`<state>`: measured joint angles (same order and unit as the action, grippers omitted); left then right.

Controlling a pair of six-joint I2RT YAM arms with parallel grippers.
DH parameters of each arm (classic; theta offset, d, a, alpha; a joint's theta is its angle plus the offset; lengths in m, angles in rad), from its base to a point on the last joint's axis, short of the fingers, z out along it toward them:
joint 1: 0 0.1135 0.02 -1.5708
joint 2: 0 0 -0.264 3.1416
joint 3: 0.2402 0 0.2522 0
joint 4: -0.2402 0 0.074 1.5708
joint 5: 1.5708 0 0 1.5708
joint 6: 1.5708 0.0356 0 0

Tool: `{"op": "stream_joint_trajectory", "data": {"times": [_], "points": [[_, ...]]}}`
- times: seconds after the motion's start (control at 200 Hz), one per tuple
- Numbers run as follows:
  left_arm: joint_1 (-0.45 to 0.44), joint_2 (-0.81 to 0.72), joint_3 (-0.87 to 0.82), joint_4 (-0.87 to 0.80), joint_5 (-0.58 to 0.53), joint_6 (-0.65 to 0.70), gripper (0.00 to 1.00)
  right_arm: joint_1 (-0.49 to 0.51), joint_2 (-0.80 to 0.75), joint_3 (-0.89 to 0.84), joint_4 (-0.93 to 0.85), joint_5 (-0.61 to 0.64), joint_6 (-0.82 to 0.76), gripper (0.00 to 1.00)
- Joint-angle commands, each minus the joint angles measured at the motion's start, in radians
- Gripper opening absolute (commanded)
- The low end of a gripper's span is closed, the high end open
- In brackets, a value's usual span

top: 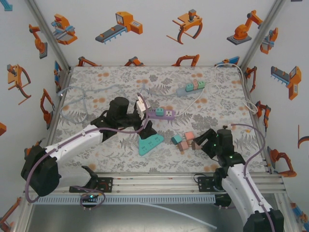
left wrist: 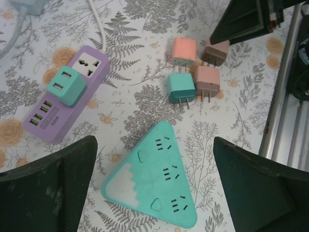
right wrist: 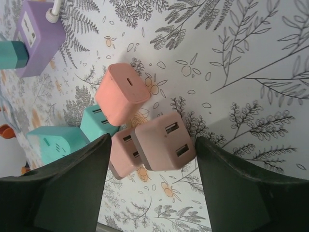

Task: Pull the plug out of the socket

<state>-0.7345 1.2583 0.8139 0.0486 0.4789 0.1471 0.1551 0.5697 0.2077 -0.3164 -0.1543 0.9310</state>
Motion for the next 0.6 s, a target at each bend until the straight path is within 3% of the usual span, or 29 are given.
{"op": "stream_joint_trajectory", "data": {"times": [0.0, 0.135, 0.295, 0.466, 0.596], "points": [[-0.006, -0.003, 0.014, 0.015, -0.08, -0.02, 0.97, 0.008, -0.008, 0.085, -0.072, 0.074, -0.093, 0.67], [-0.005, -0.01, 0.002, 0.044, -0.167, -0.058, 0.97, 0.007, 0.043, 0.192, -0.026, 0.097, -0.248, 0.67], [0.01, -0.005, 0.004, 0.086, -0.264, -0.13, 0.97, 0.043, 0.152, 0.301, 0.193, 0.037, -0.56, 0.67], [0.062, 0.006, 0.013, 0.106, -0.327, -0.254, 0.97, 0.119, 0.278, 0.379, 0.418, -0.149, -1.04, 0.68], [0.108, 0.016, 0.0, 0.127, -0.342, -0.342, 0.97, 0.141, 0.418, 0.436, 0.505, -0.33, -1.298, 0.69]]}}
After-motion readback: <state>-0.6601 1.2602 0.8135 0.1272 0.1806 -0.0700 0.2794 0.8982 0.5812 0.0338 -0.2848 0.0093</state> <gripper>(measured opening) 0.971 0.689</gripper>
